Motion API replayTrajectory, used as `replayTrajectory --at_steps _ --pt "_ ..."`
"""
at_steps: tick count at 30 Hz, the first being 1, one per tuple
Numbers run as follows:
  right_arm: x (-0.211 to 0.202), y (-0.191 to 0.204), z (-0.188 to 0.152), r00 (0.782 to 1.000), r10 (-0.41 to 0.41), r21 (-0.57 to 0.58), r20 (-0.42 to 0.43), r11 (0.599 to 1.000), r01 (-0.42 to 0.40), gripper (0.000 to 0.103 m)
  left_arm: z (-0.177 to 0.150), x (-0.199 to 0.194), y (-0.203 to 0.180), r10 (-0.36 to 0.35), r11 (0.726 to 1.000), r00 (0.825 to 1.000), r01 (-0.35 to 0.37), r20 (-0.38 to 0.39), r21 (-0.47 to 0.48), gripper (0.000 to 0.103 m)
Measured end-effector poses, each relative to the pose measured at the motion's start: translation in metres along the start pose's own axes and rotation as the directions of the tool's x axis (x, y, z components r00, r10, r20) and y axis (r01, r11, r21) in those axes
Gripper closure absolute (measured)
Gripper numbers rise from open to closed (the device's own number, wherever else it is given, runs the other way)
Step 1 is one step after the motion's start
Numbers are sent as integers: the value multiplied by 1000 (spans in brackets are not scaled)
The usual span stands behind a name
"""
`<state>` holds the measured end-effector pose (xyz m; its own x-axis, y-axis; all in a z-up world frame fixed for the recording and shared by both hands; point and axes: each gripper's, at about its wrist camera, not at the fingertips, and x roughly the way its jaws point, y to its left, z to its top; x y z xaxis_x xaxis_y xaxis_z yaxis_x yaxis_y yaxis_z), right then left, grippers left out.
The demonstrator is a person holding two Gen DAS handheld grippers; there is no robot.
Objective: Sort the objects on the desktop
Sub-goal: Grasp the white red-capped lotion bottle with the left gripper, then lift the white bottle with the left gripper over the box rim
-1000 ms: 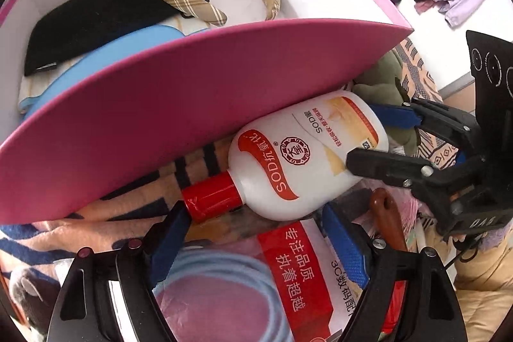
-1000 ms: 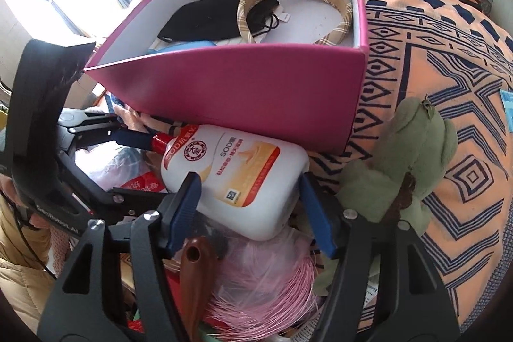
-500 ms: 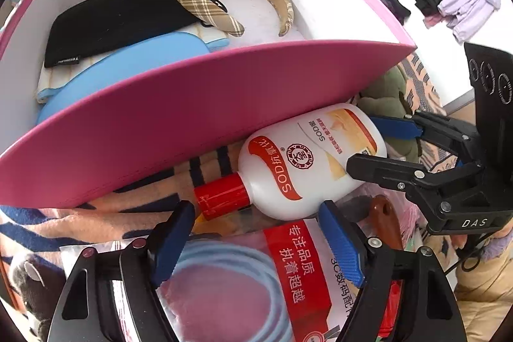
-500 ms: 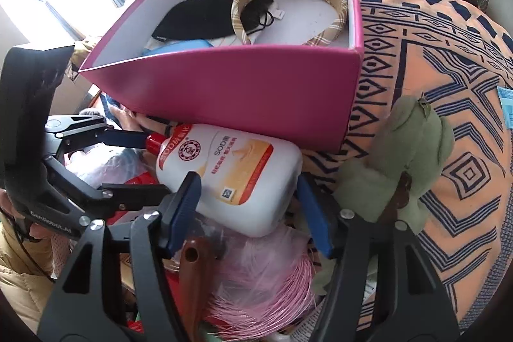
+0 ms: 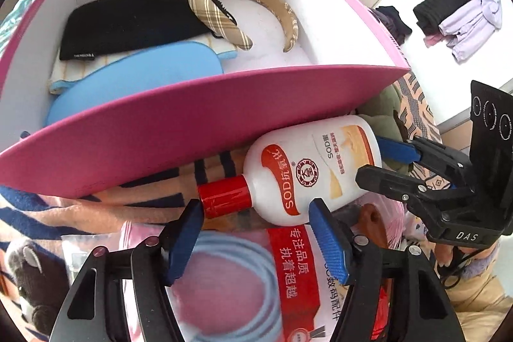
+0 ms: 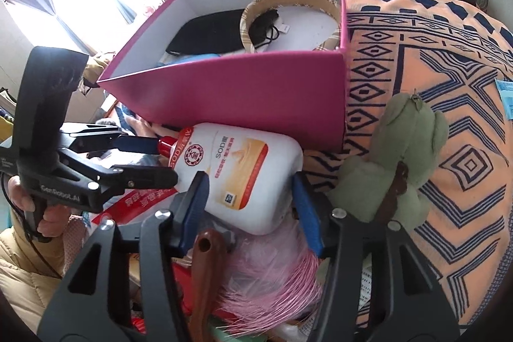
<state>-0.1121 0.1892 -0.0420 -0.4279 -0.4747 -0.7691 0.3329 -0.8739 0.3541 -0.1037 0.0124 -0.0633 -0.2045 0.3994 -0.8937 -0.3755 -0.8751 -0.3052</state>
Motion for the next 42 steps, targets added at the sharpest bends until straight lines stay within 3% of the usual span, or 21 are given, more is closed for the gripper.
replayTrajectory --at_steps 28,42 --pt "-58 27 0 985 1 -48 172 999 8 53 -13 -60 -28 21 998 989 -28 147 50 35" --pt "-103 41 40 964 31 -107 263 994 -3 53 19 -99 -37 28 997 975 -43 222 63 35"
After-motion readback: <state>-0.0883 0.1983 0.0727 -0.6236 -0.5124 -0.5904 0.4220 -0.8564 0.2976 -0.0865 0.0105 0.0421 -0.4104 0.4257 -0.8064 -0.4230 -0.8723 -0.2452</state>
